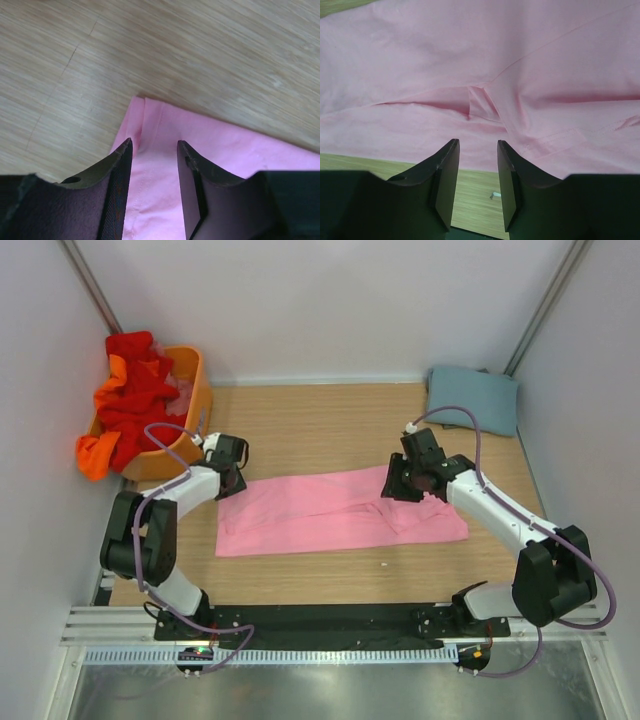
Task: Fold and stack the t-shirts
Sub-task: Fold the tshirt
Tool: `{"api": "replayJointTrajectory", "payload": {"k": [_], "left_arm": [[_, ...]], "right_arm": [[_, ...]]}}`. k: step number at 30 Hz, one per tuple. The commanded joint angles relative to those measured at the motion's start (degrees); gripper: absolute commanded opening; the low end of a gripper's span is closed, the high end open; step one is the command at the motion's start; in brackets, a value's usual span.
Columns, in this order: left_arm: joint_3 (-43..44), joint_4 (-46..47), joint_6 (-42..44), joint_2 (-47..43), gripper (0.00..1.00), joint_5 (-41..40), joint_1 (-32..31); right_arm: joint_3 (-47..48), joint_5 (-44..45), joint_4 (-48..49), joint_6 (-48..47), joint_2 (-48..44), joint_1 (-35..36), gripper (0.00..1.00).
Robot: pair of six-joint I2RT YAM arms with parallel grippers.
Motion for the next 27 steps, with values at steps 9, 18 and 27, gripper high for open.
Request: {"api": "replayJointTrajectory", "payload": {"k": [9,18,27], "left_arm": [[0.70,4.83,0.87,3.33,0.17,1.07,2.97],[2.99,4.74,1.84,1.14,0.00,1.95,3.85],[9.40,3.07,1.31,2.63,0.00,8.80,9.64]], "right_arm": [[0.26,0.22,1.04,-1.65,0.07,0.73,0.41],[-0.35,1.54,1.12,-2.00,0.51,0.82,0.40],[-0.97,1.89,2.09,-2.35,2.71,0.82,0.40]]}}
